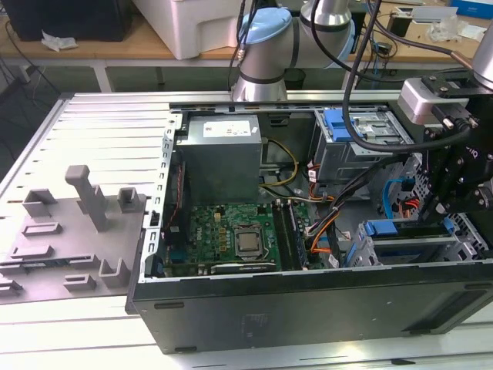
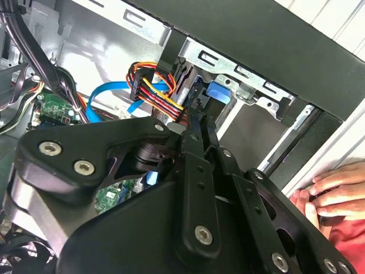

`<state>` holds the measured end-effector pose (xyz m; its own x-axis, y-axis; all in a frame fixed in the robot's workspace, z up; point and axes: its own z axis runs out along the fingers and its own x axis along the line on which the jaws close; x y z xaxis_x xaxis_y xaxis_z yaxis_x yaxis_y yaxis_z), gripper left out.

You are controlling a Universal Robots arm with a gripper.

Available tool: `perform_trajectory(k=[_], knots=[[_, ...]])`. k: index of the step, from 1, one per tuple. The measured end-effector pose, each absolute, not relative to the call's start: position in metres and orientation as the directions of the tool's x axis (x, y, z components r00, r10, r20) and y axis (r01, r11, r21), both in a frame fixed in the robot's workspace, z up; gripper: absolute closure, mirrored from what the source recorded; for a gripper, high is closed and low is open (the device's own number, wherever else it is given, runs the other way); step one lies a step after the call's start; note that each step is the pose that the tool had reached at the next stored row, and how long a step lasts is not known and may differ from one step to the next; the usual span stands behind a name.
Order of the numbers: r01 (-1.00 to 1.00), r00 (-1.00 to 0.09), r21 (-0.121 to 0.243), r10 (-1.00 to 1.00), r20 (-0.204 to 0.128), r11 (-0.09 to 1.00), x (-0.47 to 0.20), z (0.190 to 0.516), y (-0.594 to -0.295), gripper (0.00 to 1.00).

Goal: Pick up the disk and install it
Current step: 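Insert the first disk wire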

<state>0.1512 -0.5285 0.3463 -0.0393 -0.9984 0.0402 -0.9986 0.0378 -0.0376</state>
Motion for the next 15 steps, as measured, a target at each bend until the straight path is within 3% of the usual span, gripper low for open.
perform_trajectory(k=[15], knots=[[-0.999,-0.040,-0.037,-0.999,0.033,0.039,0.1510,0.3449,-0.5288,0.84]])
